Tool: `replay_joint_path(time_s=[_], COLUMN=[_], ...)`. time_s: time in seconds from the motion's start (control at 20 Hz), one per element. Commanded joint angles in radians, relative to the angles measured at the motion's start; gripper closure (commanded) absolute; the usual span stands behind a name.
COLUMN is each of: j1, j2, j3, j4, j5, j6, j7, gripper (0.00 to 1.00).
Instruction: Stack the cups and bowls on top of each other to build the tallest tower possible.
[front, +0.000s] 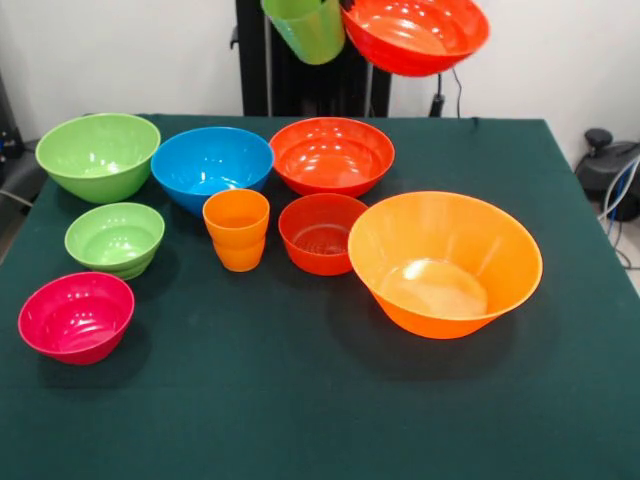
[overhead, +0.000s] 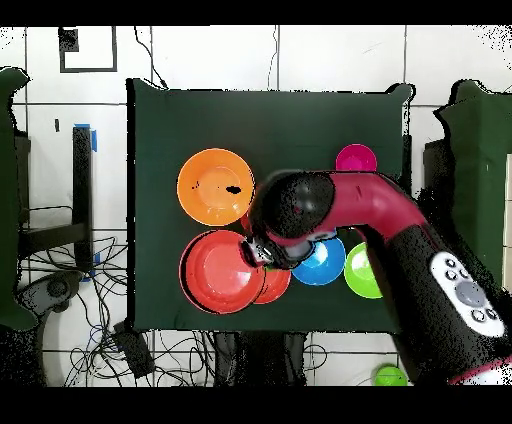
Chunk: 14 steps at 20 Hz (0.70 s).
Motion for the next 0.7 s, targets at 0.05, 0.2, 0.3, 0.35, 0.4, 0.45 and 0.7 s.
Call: replay_joint_path(time_s=[0.05,0.2,0.3,0.35,0.4,0.45,0.7], j1=[-0.122,-0.153,-0.167,-0.165,-0.163,-0.136,0.21], j2=[-0.037,-0.035,-0.017,0.001,0.019,0.028,-0.041], j3=[0.328,0.455,0.517,0.527,0.538,0.51,0.092], j4=[0.46,0.547,0.596,0.62,0.644,0.664,0.59], j5=[0.087,0.128,0.12,0.093,0.066,0.023,-0.221], j6=[-0.352,-0.468,-0.561,-0.63,-0.699,-0.797,-1.101], j7=[-0.194,-0.079,-0.028,-0.007,0.013,0.052,0.302], gripper=[1.0,1.0,1.0,1.0,1.0,1.0,1.0])
